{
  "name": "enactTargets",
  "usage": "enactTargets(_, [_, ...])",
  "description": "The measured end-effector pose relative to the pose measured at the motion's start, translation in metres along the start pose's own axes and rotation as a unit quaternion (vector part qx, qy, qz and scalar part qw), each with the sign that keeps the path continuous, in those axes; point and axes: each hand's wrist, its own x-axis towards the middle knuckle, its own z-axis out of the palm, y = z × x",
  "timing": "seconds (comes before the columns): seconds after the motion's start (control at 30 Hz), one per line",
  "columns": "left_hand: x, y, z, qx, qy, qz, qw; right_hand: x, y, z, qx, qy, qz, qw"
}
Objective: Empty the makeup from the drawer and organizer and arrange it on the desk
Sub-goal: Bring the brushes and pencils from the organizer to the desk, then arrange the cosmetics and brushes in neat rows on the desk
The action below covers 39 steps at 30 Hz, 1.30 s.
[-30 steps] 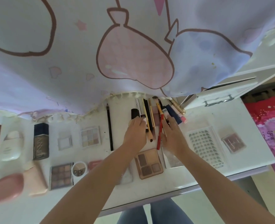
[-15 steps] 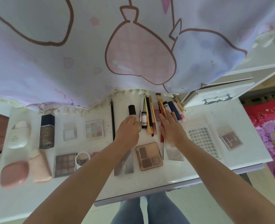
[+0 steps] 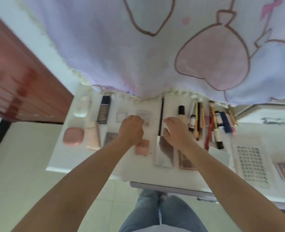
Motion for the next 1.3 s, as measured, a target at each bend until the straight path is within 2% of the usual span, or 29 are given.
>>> enactTargets(0.2, [-0.054, -0.079, -0.02, 0.011, 0.048, -0.156, 0.987, 0.049, -0.091, 0.014, 0.001, -0.04, -0.118, 0.992])
enactTargets(0.33, [-0.087, -0.123, -0.021, -0.014, 0.074, -0.207, 0.976, 0.056, -0.136, 0.028, 0.002, -0.041, -0.154, 0.987])
enactTargets(0.47, [-0.108, -0.17, -0.013, 0.004, 0.019, -0.244, 0.97, 0.064, -0.171, 0.051, -0.012, -0.047, -0.185, 0.982])
enactTargets(0.63, [-0.118, -0.239, -0.002, 0.002, -0.041, -0.197, 0.979, 0.081, -0.219, 0.094, -0.026, -0.09, -0.192, 0.977])
enactTargets(0.8, [-0.113, -0.288, 0.003, -0.037, -0.08, -0.113, 0.99, 0.087, -0.263, 0.123, -0.083, -0.194, -0.118, 0.97])
enactTargets(0.97, [-0.101, -0.309, 0.009, -0.107, -0.079, -0.03, 0.991, 0.088, -0.279, 0.128, -0.116, -0.229, -0.059, 0.965])
enactTargets(1.17, [-0.09, -0.31, 0.018, -0.187, -0.102, 0.027, 0.977, 0.084, -0.285, 0.138, -0.115, -0.223, -0.028, 0.968])
enactTargets(1.3, [-0.093, -0.315, 0.025, -0.206, -0.108, 0.041, 0.972, 0.072, -0.283, 0.15, -0.115, -0.171, -0.07, 0.976])
